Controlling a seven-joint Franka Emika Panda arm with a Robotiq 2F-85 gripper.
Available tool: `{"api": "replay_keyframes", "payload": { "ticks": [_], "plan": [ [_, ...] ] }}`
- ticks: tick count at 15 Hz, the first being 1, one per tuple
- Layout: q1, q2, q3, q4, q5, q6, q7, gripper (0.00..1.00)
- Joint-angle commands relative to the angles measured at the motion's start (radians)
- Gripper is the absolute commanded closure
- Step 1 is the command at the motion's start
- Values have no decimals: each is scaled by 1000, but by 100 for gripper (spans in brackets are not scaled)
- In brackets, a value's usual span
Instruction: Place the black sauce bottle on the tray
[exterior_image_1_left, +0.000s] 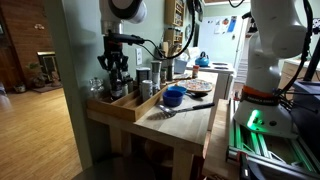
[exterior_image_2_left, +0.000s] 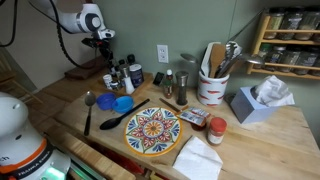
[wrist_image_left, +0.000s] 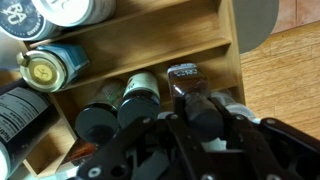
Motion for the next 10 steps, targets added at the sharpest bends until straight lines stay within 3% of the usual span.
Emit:
{"api": "replay_keyframes", "payload": {
  "ticks": [1, 9, 10],
  "plan": [
    [24, 17, -24, 9, -34, 4, 31, 92],
    [35, 43, -38, 11, -64, 24, 21, 92],
    [36, 43, -40, 9, -68, 29, 19, 45]
  ]
}}
